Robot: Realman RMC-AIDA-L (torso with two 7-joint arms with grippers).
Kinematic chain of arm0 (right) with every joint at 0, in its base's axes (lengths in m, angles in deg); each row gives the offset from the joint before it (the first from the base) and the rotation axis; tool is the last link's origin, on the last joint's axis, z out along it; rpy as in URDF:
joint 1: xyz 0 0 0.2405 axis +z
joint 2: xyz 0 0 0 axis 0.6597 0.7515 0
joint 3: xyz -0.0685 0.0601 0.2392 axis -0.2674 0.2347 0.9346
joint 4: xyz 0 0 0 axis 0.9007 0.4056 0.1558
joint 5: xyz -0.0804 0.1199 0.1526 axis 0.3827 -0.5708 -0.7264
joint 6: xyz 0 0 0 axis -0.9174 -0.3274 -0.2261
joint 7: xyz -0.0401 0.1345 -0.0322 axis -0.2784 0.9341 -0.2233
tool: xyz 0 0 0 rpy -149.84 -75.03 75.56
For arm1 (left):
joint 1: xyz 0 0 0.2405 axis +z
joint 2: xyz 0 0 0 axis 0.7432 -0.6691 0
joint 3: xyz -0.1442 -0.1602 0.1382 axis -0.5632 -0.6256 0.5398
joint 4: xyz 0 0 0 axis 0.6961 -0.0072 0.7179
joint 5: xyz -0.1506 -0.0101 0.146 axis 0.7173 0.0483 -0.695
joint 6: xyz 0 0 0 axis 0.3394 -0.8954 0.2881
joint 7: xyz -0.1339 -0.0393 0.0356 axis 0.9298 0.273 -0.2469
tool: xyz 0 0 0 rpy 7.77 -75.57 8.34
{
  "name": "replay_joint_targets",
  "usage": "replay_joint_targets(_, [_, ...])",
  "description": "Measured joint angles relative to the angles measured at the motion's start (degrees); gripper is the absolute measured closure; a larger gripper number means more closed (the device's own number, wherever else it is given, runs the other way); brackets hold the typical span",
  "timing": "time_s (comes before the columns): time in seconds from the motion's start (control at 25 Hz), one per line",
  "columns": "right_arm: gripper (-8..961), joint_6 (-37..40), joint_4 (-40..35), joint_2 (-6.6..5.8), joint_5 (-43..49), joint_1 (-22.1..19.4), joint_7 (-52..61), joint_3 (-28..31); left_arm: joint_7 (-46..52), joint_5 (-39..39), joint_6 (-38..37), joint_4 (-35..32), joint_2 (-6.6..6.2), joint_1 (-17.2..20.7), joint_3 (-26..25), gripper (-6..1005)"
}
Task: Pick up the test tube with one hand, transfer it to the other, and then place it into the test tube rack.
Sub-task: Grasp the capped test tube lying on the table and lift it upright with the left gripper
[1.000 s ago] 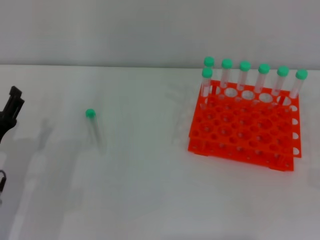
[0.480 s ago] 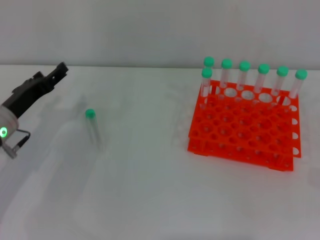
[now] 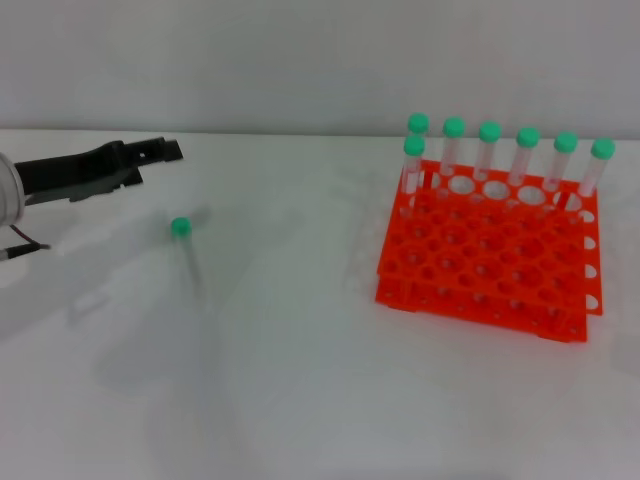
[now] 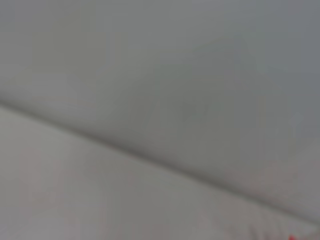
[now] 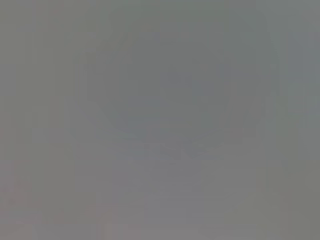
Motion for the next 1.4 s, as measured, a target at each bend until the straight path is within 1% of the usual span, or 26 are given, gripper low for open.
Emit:
replay_joint_targets(0.08, [224,0.0,0.0,0.01,0.1,0.2,0.0,-0.1,9.9,-8.5,-4.5,-4.1,-0.58,-1.0,-1.0,125])
replay_joint_targets(0.16, [225,0.0,0.0,0.01,0.1,0.3,0.0,-0.2,16.4,-13.4,-7.8,-5.8,-1.07,-2.0,-2.3,125])
replay_joint_targets(0.24, [226,0.0,0.0,0.06,0.1,0.5,0.0,-0.3,21.4,-18.0,-11.4,-6.5,-1.74,-3.6,-4.6,124])
replay_joint_targets(0.4, [228,0.0,0.0,0.11,0.1,0.9,0.0,-0.3,26.7,-26.9,-17.6,-5.2,-3.02,-7.6,-10.8,124])
replay_joint_targets(0.48, [230,0.0,0.0,0.1,0.1,1.0,0.0,-0.3,28.5,-30.3,-20.0,-3.5,-3.64,-9.6,-12.5,124])
replay_joint_targets(0.56, [231,0.1,0.0,0.1,0.1,1.2,0.0,-0.4,29.8,-33.0,-22.3,-1.3,-4.3,-11.8,-13.3,124])
replay_joint_targets(0.8, [234,0.3,0.0,0.14,0.1,1.7,0.1,-1.9,33.8,-40.4,-24.8,1.9,-5.3,-16.6,-13.8,124])
replay_joint_targets(0.88, [235,0.3,0.1,0.22,0.1,1.9,0.1,-2.4,33.9,-43.0,-25.2,3.6,-5.26,-18.1,-14.4,124])
replay_joint_targets(1.0, [237,0.4,0.7,0.48,0.1,2.2,0.2,-2.9,33.9,-45.6,-24.0,5.7,-4.42,-19.6,-15.0,124])
replay_joint_targets(1.16, [239,0.5,1.2,0.62,0.1,2.4,0.4,-3.1,34.0,-46.9,-20.0,9.0,-3.37,-20.9,-14.9,124])
replay_joint_targets(1.4, [243,0.5,1.3,0.63,0.0,2.1,0.4,-3.1,34.0,-47.5,-16.0,11.5,-2.77,-21.9,-14.5,124])
